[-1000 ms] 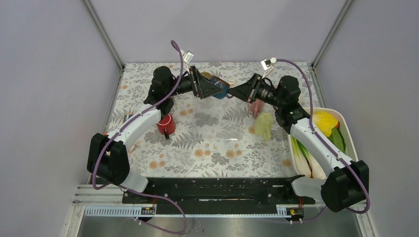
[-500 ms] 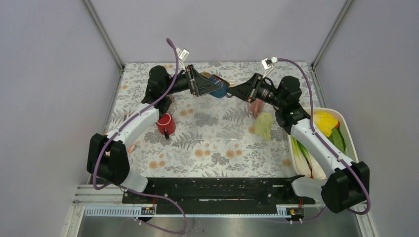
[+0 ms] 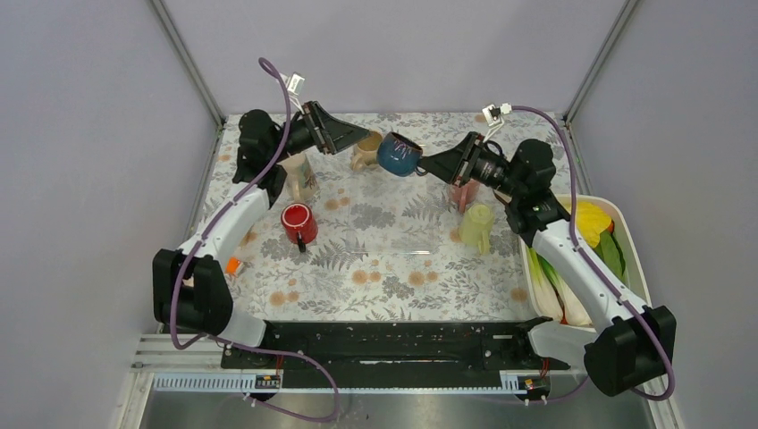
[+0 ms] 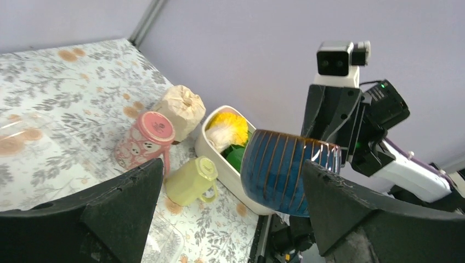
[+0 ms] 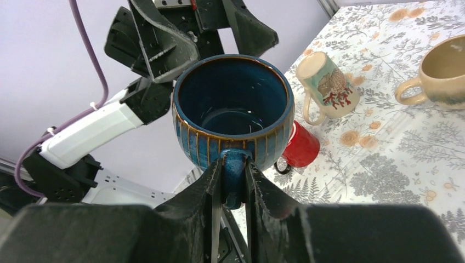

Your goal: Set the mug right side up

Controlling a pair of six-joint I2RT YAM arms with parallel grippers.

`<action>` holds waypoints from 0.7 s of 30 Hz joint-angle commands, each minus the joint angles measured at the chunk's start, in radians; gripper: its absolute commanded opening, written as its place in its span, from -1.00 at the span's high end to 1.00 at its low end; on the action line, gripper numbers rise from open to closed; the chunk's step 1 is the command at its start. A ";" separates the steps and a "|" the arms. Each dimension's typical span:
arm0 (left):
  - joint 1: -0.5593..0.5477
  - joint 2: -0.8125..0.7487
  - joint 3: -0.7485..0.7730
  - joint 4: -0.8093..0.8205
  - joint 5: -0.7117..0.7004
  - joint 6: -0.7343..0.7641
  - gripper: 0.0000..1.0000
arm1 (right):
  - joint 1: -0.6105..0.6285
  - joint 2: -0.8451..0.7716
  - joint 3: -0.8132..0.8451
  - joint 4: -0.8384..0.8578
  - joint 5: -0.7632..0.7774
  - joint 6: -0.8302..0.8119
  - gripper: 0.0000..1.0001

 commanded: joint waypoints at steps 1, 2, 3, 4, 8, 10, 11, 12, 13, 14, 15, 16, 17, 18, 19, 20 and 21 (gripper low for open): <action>0.060 -0.074 0.086 -0.159 -0.040 0.172 -0.98 | -0.004 -0.041 0.073 -0.013 0.060 -0.134 1.00; 0.073 -0.087 0.098 -0.225 -0.053 0.242 -0.98 | -0.003 -0.039 0.083 -0.044 0.088 -0.180 1.00; 0.085 -0.101 0.115 -0.318 -0.073 0.323 -0.98 | -0.004 -0.035 0.095 -0.075 0.115 -0.227 1.00; 0.096 -0.121 0.131 -0.405 -0.093 0.431 -0.98 | -0.003 -0.031 0.110 -0.101 0.140 -0.274 1.00; 0.166 -0.189 0.133 -0.676 -0.165 0.658 -0.98 | -0.003 0.008 0.155 -0.163 0.250 -0.449 1.00; 0.202 -0.240 0.104 -0.758 -0.200 0.735 -0.98 | -0.003 0.042 0.177 -0.172 0.292 -0.507 1.00; 0.219 -0.271 0.082 -0.790 -0.222 0.772 -0.98 | -0.004 0.065 0.191 -0.172 0.313 -0.529 1.00; 0.225 -0.305 0.053 -0.817 -0.247 0.806 -0.98 | -0.004 0.089 0.205 -0.172 0.333 -0.549 1.00; 0.247 -0.339 0.020 -0.836 -0.274 0.838 -0.98 | -0.003 0.115 0.219 -0.172 0.357 -0.566 1.00; 0.262 -0.378 -0.012 -0.854 -0.298 0.868 -0.98 | -0.003 0.143 0.235 -0.169 0.375 -0.583 1.00; 0.272 -0.412 -0.047 -0.871 -0.329 0.892 -0.98 | -0.003 0.170 0.250 -0.165 0.397 -0.595 1.00; 0.278 -0.452 -0.081 -0.887 -0.362 0.920 -0.98 | -0.004 0.202 0.269 -0.165 0.419 -0.605 1.00; 0.282 -0.487 -0.112 -0.902 -0.400 0.947 -0.98 | -0.003 0.244 0.290 -0.170 0.434 -0.614 1.00; 0.282 -0.530 -0.141 -0.919 -0.430 0.969 -0.98 | -0.002 0.282 0.313 -0.173 0.451 -0.624 1.00; 0.284 -0.557 -0.164 -0.939 -0.451 0.994 -0.98 | -0.002 0.317 0.335 -0.175 0.462 -0.632 1.00; 0.284 -0.581 -0.187 -0.962 -0.455 1.029 -0.98 | -0.001 0.349 0.359 -0.181 0.471 -0.644 1.00; 0.286 -0.600 -0.207 -0.987 -0.451 1.062 -0.98 | 0.000 0.385 0.385 -0.191 0.480 -0.656 1.00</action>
